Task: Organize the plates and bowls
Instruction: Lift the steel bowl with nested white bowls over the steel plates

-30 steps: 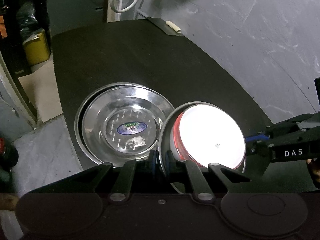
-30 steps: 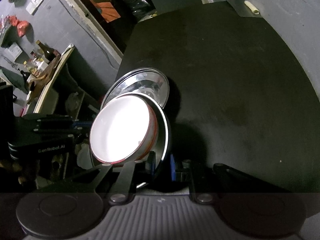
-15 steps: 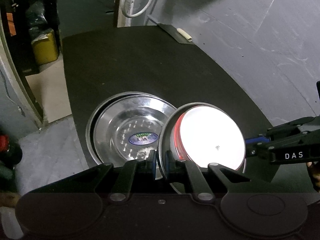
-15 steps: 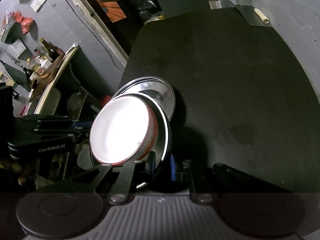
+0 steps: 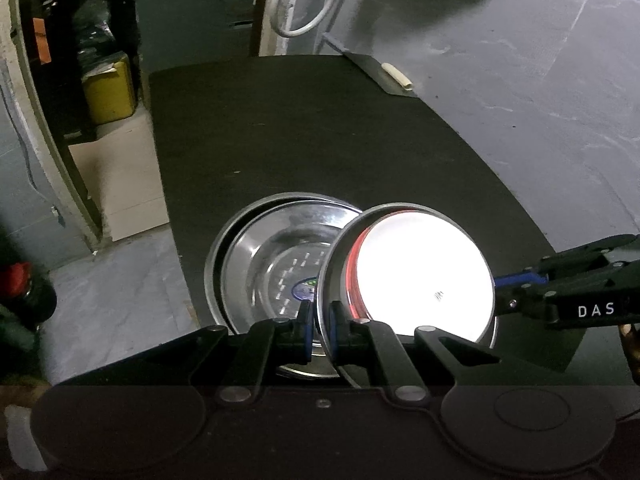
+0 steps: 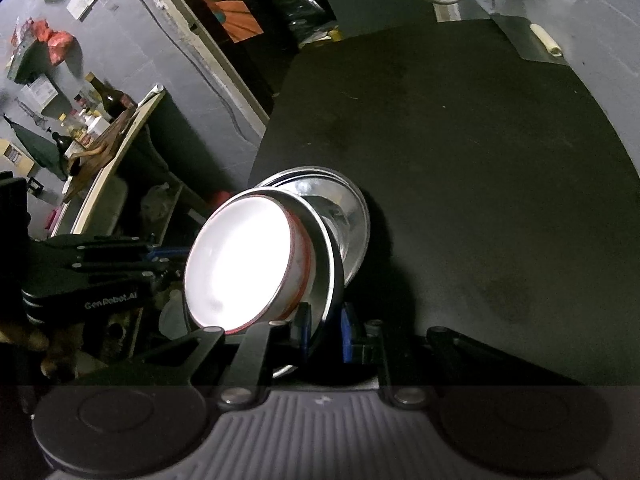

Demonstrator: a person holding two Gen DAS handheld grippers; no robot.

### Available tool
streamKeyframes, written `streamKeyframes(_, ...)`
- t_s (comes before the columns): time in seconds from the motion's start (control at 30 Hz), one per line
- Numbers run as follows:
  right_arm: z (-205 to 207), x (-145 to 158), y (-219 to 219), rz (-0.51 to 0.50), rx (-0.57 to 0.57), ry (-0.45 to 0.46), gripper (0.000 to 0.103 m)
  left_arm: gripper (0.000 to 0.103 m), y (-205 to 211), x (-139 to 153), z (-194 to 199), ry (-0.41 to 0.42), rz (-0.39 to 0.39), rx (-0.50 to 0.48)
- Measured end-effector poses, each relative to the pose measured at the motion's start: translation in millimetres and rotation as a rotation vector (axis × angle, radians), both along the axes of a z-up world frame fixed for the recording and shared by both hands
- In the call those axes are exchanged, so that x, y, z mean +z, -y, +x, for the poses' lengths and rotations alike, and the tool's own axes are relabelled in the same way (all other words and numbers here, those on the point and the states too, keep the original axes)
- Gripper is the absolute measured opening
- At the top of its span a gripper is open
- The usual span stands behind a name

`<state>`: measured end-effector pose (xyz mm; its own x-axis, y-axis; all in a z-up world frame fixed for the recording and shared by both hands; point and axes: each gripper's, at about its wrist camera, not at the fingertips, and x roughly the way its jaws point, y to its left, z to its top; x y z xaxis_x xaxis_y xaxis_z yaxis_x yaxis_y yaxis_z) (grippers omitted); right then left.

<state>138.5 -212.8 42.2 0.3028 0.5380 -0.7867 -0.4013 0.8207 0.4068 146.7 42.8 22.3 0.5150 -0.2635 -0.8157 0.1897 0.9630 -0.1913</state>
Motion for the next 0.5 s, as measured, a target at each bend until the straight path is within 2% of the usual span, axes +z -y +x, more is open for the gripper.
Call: streamKeyframes(0.5,17.3,-2.9,-19.5,-0.008,0.037,-0.004,0.017,0.005,-16.3,-5.2,16.4,-0.015,0.022,0.055)
